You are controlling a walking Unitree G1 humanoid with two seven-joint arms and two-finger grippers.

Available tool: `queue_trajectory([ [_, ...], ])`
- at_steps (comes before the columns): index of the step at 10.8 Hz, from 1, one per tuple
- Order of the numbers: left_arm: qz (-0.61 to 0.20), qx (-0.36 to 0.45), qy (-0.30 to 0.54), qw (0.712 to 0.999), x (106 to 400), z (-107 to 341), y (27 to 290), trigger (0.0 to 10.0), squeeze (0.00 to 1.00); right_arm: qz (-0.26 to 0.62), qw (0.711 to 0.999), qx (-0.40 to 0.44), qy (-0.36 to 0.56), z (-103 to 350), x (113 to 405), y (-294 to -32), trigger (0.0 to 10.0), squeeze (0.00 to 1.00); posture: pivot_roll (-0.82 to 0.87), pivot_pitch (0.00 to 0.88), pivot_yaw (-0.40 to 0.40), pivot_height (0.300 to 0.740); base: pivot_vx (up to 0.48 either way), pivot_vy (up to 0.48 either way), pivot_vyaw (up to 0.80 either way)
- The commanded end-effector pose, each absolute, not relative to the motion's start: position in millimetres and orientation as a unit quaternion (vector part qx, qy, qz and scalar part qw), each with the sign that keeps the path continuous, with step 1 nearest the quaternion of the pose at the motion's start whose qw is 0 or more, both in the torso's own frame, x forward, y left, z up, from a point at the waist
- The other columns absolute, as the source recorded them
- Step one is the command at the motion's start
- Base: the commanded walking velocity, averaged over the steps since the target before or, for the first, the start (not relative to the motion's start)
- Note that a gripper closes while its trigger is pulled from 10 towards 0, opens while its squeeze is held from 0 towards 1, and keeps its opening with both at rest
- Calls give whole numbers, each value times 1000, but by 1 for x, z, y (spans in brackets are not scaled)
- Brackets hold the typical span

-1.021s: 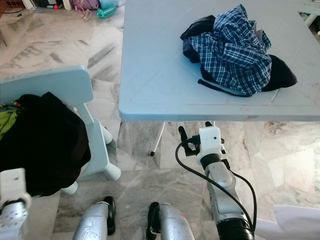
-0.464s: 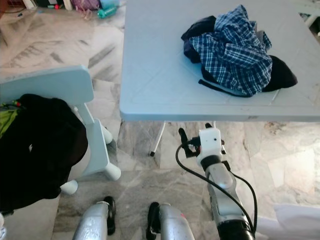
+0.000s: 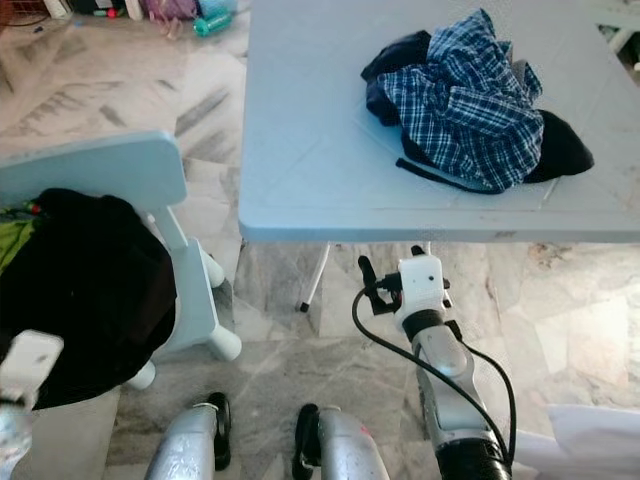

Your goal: Hang hanger

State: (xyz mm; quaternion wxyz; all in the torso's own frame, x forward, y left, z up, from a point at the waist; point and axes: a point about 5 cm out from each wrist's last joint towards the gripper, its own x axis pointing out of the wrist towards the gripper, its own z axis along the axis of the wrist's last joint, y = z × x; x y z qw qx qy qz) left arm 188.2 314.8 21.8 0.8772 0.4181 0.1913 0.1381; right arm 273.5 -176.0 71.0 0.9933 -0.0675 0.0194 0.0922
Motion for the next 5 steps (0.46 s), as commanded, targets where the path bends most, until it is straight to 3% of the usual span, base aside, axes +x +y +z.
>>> queue_trajectory([
  [1, 99, 436, 195, 873, 181, 17, 307, 10000, 1000, 96, 993, -69, 26, 68, 272, -175, 10000, 0, 50, 250, -86, 740, 0, 0, 0],
  [3, 29, 451, 155, 878, 188, 21, 284, 10000, 1000, 97, 993, -67, 25, 68, 274, -172, 10000, 0, 56, 249, -80, 740, 0, 0, 0],
  [5, -38, 374, 110, 920, 193, 24, 249, 10000, 1000, 97, 993, -62, 24, 67, 273, -172, 10000, 0, 56, 248, -76, 740, 0, 0, 0],
])
